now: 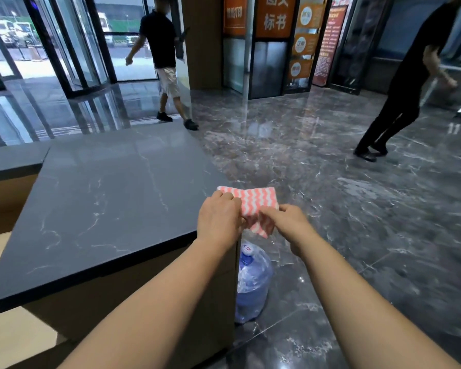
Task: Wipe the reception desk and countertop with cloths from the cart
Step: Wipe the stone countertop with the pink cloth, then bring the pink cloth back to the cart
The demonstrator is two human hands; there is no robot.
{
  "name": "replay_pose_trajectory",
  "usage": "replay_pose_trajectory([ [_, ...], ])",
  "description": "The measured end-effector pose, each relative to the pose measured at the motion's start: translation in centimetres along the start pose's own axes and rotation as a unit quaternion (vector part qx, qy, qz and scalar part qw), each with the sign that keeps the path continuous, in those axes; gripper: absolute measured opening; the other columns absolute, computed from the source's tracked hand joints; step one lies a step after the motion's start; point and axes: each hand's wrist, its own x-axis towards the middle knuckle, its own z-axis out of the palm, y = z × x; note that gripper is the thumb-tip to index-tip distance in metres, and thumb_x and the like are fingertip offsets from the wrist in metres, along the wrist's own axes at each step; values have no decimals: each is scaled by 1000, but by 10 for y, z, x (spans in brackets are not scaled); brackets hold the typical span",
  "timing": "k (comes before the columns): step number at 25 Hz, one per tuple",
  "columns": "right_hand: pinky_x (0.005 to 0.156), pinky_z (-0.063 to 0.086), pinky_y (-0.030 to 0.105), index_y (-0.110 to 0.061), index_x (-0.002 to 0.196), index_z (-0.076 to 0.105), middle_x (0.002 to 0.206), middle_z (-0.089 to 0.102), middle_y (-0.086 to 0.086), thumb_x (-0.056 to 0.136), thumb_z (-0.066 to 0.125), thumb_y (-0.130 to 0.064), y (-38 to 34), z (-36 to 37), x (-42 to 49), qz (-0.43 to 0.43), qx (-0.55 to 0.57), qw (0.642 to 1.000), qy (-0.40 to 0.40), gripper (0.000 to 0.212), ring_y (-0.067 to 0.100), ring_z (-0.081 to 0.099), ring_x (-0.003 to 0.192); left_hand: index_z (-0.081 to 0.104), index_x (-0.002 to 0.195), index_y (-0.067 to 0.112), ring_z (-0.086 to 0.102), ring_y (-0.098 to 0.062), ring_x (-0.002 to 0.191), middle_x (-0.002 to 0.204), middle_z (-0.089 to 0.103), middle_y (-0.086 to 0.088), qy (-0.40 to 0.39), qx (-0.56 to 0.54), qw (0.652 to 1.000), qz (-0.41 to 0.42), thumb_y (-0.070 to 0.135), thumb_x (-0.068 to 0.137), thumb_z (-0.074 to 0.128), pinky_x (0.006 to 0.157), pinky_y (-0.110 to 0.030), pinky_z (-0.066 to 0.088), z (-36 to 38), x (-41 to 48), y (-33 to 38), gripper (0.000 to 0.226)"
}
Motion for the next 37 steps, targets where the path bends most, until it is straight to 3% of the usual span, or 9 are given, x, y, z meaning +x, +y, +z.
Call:
replay_pose_trajectory([
  [3,57,45,24,-7,73,63,75,65,14,86,66,-9,3,-6,1,28,116,993,5,13,21,57,64,62,82,10,54,-29,95,93,64,-8,-27,-26,999,-27,29,83,64,65,-33,33,3,8,12,19],
  [8,55,38,30,-6,68,58,65,51,13,76,68,-5,-1,-39,-5,-30,132,983,126,12,20,46,63,68,81,11,58,-29,92,92,65,-5,-28,-190,979,-73,30,72,68,73,-37,49,-3,26,53,20],
  [12,57,35,32,-11,62,59,61,52,6,67,69,-14,3,-85,-17,-35,128,969,207,12,18,45,61,71,88,13,61,-11,65,85,70,-6,-134,-538,818,-152,13,77,69,64,-26,52,-9,46,110,11],
  [16,60,44,29,-15,71,66,65,64,4,76,69,-8,10,-121,-31,-35,95,960,260,9,18,56,62,68,79,12,60,-19,77,83,67,-11,-315,-653,666,-176,30,77,78,76,-31,50,-13,63,150,21],
  [20,47,45,16,-5,97,65,68,63,3,77,64,11,17,-143,-58,-35,117,951,282,26,3,60,50,66,94,2,62,-17,70,85,70,-14,-387,-690,593,-147,14,83,72,58,-21,52,-16,64,184,17],
  [23,45,42,10,0,106,61,72,61,7,78,67,14,24,-158,-87,-26,168,946,277,33,-4,57,46,63,77,2,59,-10,43,54,66,-5,-423,-699,561,-134,6,89,60,42,-18,48,-22,55,210,13],
  [28,46,40,12,-8,90,60,67,56,4,81,67,7,48,-191,-147,38,143,896,418,19,-3,48,42,62,72,5,46,-11,34,46,55,-3,-482,-642,596,-29,1,84,55,48,-20,38,-26,15,263,14],
  [33,67,49,28,-12,99,60,94,68,5,71,81,-32,75,-215,-208,183,27,859,478,40,21,67,88,64,72,3,58,-14,40,54,64,-9,-496,-598,612,150,-7,81,64,40,-21,44,-31,-38,308,14],
  [37,66,51,34,-5,89,70,92,69,18,86,60,-24,102,-249,-258,277,-29,834,477,22,36,69,95,64,65,15,52,-12,51,59,61,-2,-433,-539,667,279,-4,80,64,49,-24,40,-30,-72,351,24],
])
